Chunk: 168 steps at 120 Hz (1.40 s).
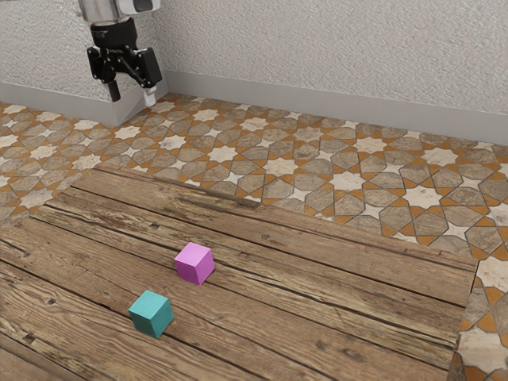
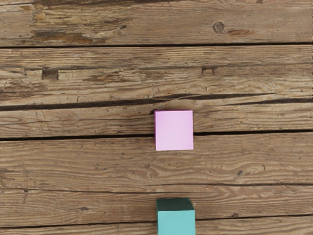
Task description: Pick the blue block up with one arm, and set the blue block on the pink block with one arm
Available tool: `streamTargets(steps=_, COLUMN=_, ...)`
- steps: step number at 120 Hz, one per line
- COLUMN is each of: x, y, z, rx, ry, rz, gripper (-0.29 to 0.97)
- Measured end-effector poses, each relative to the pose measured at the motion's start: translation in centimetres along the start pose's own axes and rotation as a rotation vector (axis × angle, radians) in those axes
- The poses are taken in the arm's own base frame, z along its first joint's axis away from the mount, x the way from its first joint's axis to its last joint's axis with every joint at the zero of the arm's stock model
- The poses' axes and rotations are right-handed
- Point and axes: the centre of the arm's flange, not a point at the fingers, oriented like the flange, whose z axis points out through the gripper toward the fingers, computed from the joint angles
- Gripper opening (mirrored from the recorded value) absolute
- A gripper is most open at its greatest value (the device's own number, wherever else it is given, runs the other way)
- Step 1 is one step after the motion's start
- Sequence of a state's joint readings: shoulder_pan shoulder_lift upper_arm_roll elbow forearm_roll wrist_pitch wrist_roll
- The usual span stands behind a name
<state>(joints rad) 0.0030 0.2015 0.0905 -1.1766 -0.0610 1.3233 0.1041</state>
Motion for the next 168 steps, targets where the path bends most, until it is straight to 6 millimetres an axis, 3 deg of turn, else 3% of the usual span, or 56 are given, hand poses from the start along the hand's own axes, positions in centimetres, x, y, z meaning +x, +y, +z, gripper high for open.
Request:
streamTargets(steps=28, x=-0.1, y=0.0, z=-0.2, rx=-0.002, ry=0.003, rz=0.006, gripper=0.68)
streamTargets(steps=30, x=-0.5, y=0.1, z=-1.1, rx=-0.001, ry=0.022, rz=0.008, gripper=0.68)
streamTargets(steps=37, x=-4.6, y=1.1, z=-7.8, rx=0.006, ry=0.151, rz=0.026, gripper=0.68)
streamTargets(steps=42, x=-6.5, y=1.9, z=-10.3, rx=0.006, ry=0.198, rz=0.041, gripper=0.68)
streamTargets(steps=52, x=-8.7, y=3.6, z=-12.1, rx=-0.065, ry=0.207, rz=0.085, gripper=0.68)
streamTargets(steps=66, x=-9.9, y=4.6, z=-12.5, rx=-0.050, ry=0.197, rz=0.102, gripper=0.68)
streamTargets(steps=97, x=-5.5, y=5.6, z=-1.3, rx=0.042, ry=0.029, rz=0.094, gripper=0.68)
streamTargets(steps=106, x=-4.7, y=6.0, z=3.7, rx=0.050, ry=-0.021, rz=0.101, gripper=0.68)
streamTargets(steps=116, x=-6.4, y=6.1, z=9.7, rx=0.060, ry=-0.067, rz=0.100, gripper=0.68)
streamTargets(steps=125, x=-8.6, y=4.5, z=13.5, rx=0.068, ry=-0.072, rz=0.067, gripper=0.68)
streamTargets(steps=141, x=-10.8, y=2.9, z=17.2, rx=0.077, ry=-0.044, rz=0.032, gripper=0.68)
streamTargets(steps=153, x=-11.0, y=2.5, z=19.5, rx=0.079, ry=-0.029, rz=0.025, gripper=0.68)
streamTargets(steps=168, x=-10.4, y=3.0, z=20.6, rx=0.079, ry=-0.001, rz=0.039, gripper=0.68)
